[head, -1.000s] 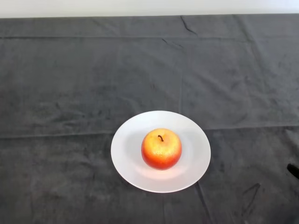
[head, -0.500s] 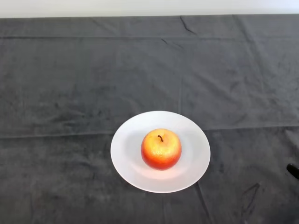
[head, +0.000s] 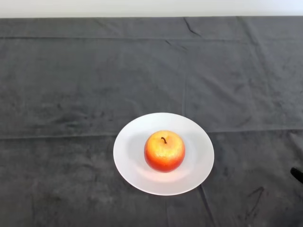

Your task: Move the apple to the plate

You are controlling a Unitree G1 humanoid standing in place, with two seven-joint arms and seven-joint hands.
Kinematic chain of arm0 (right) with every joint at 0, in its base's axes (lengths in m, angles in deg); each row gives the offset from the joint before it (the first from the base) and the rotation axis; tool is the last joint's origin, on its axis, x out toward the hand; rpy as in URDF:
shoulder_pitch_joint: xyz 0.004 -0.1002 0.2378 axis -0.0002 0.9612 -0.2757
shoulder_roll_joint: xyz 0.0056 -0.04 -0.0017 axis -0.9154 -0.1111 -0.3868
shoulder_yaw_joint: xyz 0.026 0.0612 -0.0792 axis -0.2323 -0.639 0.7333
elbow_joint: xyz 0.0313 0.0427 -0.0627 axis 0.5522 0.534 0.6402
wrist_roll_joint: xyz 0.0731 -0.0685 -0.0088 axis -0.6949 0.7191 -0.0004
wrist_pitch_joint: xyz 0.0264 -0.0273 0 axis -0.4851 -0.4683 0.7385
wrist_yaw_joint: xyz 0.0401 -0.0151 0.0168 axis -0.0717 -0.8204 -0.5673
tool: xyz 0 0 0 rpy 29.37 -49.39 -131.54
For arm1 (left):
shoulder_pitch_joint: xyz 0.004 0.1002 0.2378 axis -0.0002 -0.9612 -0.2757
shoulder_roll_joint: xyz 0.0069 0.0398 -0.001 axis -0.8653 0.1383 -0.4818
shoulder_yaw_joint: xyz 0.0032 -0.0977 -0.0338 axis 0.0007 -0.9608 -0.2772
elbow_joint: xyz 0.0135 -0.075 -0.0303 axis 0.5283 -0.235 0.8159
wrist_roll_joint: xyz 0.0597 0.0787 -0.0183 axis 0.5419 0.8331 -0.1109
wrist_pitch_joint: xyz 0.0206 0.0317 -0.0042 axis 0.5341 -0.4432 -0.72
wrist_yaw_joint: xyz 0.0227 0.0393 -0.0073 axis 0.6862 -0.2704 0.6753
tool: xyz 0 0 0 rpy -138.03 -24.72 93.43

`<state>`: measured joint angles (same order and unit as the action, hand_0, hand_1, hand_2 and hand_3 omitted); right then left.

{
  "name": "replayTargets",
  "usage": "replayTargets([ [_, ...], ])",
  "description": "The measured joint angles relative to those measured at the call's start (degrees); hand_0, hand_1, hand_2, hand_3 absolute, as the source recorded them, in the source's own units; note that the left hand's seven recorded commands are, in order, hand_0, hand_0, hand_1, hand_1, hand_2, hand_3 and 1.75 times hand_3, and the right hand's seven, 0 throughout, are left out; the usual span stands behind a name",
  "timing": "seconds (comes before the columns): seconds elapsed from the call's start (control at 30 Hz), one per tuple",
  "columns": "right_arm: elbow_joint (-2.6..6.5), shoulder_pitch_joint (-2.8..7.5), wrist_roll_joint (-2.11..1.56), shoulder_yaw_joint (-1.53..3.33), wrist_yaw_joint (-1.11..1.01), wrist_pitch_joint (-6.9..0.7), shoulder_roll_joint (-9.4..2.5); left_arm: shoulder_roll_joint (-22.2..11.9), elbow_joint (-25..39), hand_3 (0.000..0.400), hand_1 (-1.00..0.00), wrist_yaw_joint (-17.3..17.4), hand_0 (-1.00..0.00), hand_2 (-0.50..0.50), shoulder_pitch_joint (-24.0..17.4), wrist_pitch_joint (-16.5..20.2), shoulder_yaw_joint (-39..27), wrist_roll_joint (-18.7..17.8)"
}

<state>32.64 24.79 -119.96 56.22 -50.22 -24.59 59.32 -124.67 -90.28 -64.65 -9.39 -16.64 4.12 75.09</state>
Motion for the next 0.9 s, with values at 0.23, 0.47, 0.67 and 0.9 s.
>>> replayTargets([
  [0.23,0.11,0.0,-0.04,0.18,0.27,0.03,0.01,-1.03,-4.53,0.0,0.0,-4.43,0.0,0.0,0.19,-1.72,0.36,0.03],
  [0.47,0.11,0.0,-0.15,0.39,0.54,0.15,0.04,-1.06,-5.74,0.0,0.0,-5.71,0.0,0.0,0.5,-2.49,0.97,0.03],
  [0.67,0.11,0.0,-0.42,0.49,0.54,0.21,0.17,-1.12,-6.24,0.0,0.0,-5.72,0.0,0.0,0.53,-3.03,1.26,-0.01],
  [0.9,0.11,0.0,-0.46,0.52,0.61,0.22,0.18,-1.82,-8.18,0.0,0.0,-5.69,0.0,0.0,0.53,-3.71,3.26,-0.14],
])
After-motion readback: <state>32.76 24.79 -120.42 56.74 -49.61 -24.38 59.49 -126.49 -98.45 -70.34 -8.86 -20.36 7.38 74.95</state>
